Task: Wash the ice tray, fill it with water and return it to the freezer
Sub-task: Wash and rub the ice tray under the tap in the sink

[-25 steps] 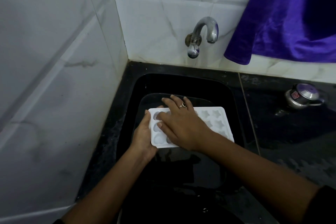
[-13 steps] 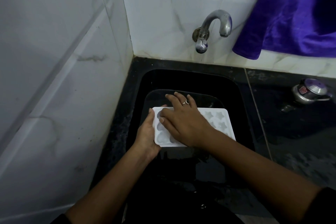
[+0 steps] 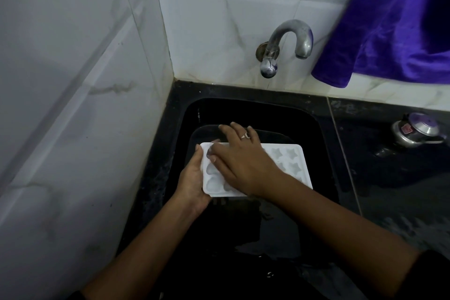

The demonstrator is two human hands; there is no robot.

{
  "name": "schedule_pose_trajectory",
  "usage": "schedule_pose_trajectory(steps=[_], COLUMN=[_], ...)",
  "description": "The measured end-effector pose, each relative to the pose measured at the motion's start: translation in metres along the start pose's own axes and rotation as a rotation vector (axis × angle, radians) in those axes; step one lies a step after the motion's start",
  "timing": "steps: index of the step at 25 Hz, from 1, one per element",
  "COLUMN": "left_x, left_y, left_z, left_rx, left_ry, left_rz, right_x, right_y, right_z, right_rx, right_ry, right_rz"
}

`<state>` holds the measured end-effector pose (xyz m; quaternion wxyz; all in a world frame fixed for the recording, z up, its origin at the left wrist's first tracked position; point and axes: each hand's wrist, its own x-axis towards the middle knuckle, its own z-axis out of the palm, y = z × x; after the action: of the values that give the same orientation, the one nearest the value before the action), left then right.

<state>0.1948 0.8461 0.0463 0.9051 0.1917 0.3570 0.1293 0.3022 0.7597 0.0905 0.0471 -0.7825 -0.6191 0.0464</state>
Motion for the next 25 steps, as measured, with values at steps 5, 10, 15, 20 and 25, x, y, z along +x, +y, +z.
schedule_pose_trajectory(steps=[5,10,15,20,25], left_x=[0.006,0.013,0.010,0.005,0.004], left_y=[-0.001,0.005,-0.004,0.000,-0.004], left_z=[0.000,-0.006,-0.003,-0.002,0.001], left_rx=[-0.005,-0.036,-0.022,-0.053,-0.004], left_ry=[-0.002,-0.023,-0.015,-0.019,0.019], left_rz=[-0.009,-0.048,-0.037,-0.055,-0.046], right_x=[0.004,-0.002,0.002,-0.007,-0.005], right_y=[0.003,0.011,0.012,0.013,0.000], right_z=[0.006,0.007,0.004,0.008,0.007], right_rx=[0.001,0.001,0.027,0.008,0.024], right_ry=[-0.026,-0.013,-0.022,-0.021,-0.033], right_rz=[-0.028,0.007,0.037,-0.005,0.008])
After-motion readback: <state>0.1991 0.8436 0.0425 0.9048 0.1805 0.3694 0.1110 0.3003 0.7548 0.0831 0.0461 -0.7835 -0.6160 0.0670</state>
